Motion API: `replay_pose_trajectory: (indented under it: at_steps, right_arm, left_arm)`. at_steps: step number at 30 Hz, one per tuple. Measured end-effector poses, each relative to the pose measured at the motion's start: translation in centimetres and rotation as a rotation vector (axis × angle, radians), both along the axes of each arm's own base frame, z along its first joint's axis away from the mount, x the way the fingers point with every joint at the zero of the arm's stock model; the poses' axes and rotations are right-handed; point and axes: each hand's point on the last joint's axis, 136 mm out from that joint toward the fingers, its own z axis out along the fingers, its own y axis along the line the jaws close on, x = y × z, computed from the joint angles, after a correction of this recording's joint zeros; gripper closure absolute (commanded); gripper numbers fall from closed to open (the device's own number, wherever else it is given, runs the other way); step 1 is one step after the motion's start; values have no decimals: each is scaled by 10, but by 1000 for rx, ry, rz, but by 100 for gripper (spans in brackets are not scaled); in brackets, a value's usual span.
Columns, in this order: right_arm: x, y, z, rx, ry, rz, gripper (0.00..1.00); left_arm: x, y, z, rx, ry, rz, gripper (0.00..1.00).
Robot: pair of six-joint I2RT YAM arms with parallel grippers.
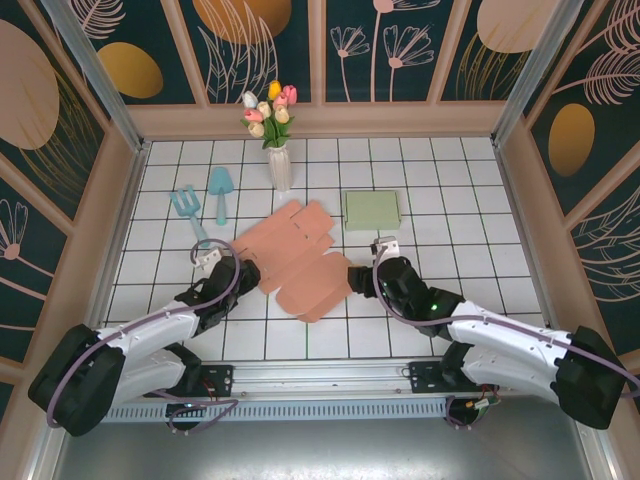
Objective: Fold the paper box
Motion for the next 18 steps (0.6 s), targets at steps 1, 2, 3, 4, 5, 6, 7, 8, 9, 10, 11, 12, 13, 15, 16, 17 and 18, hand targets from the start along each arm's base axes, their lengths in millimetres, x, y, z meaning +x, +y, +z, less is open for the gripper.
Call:
replay_pose_trajectory:
  at_steps: [1,2,3,4,5,6,7,8,9,10,11,12,13,15,16,17,18]
  right_arm:
    - [0,1,0,0,0,1,36]
    - [1,2,0,-1,0,4,36]
    - [1,3,0,-1,2,7,36]
    - [1,4,-1,-4,2,10,36]
    - [1,5,0,-3,5,17,36]
    - [1,7,1,-3,6,21,36]
    - [1,9,3,-2,6,29,36]
    - [2,11,6,-2,1,35,36]
    - [3,13,9,-1,-2,41,36]
    - [4,16,15,4,-9,46,36]
    - [6,18,22,9,-18,52,36]
    - [7,21,29,10,-28,58,36]
    - [9,24,38,13,-42,65,35]
    - [14,30,58,8,-78,81,34]
    - [18,35,70,-4,-105,97,33]
    - [22,41,80,-23,-133,118,32]
    - [26,47,90,-50,-161,143,32]
  left_arm:
    - [2,-1,2,-4,-13,-6,47]
    - [4,-3,5,-9,-26,-7,57]
    - [6,-4,7,-14,-36,-9,64]
    - [8,-5,7,-12,-45,-15,74]
    - [10,-6,7,-7,-49,-22,82]
    - [11,-6,6,5,-49,-30,90]
    - [12,-7,4,12,-46,-40,100]
    - [13,-8,4,22,-46,-49,100]
    - [14,-10,5,28,-48,-60,100]
    - [16,-12,8,37,-55,-82,100]
    - [19,-16,13,39,-66,-103,100]
    - [21,-20,19,36,-83,-125,100]
    - [23,-24,28,30,-110,-154,100]
    - [27,-35,52,6,-187,-219,100]
    - [28,-42,68,-14,-243,-261,100]
    - [28,-48,85,-34,-302,-297,100]
    - [28,-53,102,-48,-361,-326,100]
